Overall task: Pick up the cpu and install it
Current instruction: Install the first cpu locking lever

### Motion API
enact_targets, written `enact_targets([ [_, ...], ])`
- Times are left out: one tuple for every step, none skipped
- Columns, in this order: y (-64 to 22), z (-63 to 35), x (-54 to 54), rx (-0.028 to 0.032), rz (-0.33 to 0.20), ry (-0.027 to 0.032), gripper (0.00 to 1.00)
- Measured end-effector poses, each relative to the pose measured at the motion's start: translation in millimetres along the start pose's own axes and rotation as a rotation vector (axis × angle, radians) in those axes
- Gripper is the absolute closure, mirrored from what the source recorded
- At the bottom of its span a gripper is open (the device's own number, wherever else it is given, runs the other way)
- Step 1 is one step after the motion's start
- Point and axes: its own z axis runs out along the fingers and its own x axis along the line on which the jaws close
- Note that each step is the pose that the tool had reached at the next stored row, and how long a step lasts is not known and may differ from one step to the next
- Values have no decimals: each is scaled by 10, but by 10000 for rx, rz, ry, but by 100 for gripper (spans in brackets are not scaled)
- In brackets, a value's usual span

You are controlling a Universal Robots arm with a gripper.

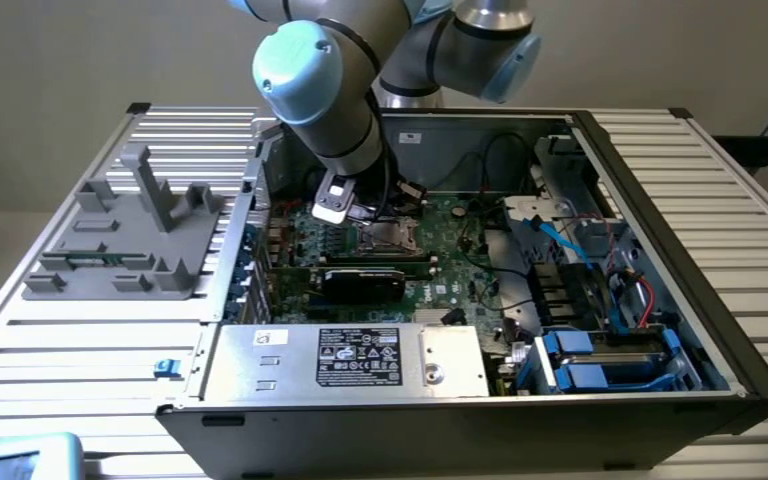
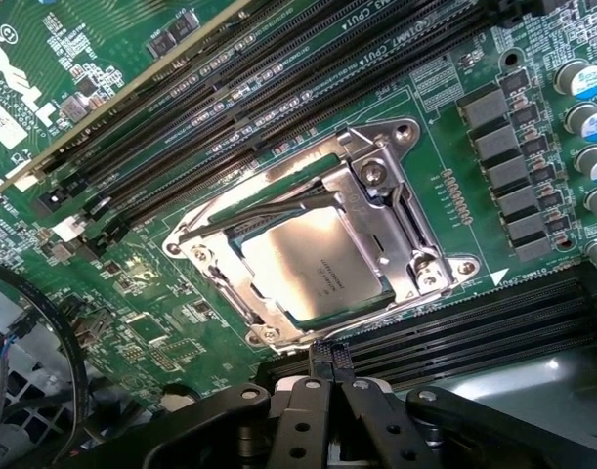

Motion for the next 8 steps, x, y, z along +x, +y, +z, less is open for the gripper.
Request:
enact_targets([
  [0,0,0,-2,1,1,89],
  [0,0,0,-4,4,1,89],
  [0,0,0,-5,6,1,89],
  [0,0,0,-7,9,1,89],
  [0,0,0,-9,12,0,89],
  [0,0,0,-10,14,-1,89],
  [0,0,0,-12,16,-3,89],
  [0,0,0,-13,18,-5,89],
])
